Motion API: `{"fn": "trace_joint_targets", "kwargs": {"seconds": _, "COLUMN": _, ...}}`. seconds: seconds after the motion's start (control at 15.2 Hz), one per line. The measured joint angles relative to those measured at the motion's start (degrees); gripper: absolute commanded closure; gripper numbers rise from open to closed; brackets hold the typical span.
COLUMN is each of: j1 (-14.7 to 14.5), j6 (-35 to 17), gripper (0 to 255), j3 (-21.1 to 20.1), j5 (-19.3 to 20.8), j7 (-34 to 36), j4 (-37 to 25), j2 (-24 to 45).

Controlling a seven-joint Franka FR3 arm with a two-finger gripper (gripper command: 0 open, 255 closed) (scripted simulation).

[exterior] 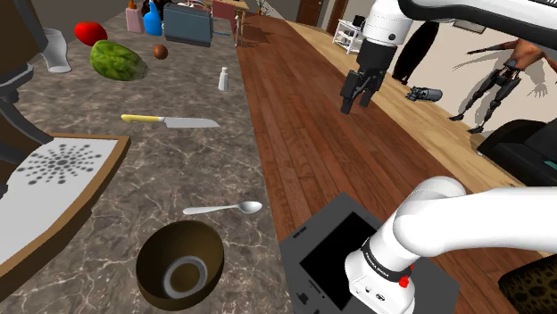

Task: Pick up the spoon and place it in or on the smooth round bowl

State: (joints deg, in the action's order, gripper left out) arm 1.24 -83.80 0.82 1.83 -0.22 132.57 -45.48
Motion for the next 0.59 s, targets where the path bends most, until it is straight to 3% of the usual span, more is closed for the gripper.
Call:
{"fn": "trace_joint_targets", "kwargs": {"seconds": 0.2, "j1": -0.9, "j6": -1.9, "gripper": 0, "j3": -0.4, "j5": -0.8, "j7": -0.6, "j4": 1.2, "j2": 0.3}}
{"fn": "trace_joint_targets", "kwargs": {"seconds": 0.59, "j1": -5.3, "j6": -13.2, "gripper": 0, "j3": -2.0, "j5": -4.3, "j7": -3.9, "j4": 7.4, "j2": 3.1}}
